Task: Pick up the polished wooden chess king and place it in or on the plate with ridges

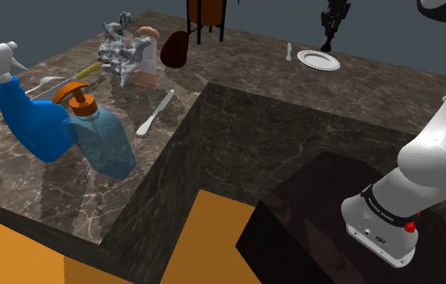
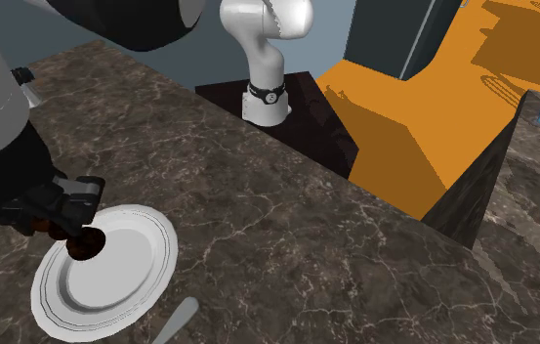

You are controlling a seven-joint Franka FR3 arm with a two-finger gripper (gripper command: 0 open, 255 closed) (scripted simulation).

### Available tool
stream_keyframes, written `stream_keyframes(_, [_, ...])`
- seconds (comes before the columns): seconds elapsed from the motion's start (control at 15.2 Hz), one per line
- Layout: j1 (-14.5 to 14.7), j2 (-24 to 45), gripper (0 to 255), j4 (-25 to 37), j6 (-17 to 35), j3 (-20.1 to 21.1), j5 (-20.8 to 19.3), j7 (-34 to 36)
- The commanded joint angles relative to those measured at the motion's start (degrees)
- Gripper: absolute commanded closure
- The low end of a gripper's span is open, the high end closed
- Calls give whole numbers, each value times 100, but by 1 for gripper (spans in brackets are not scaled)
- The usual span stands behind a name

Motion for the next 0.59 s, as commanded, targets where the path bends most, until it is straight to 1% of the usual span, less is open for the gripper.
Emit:
stream_keyframes(0.0, [4, -23, 255, -180, 155, 3, -8, 44])
stream_keyframes(0.46, [-1, -5, 255, -716, 693, 5, -35, 175])
stream_keyframes(0.53, [-1, -6, 255, -718, 694, 5, -35, 175])
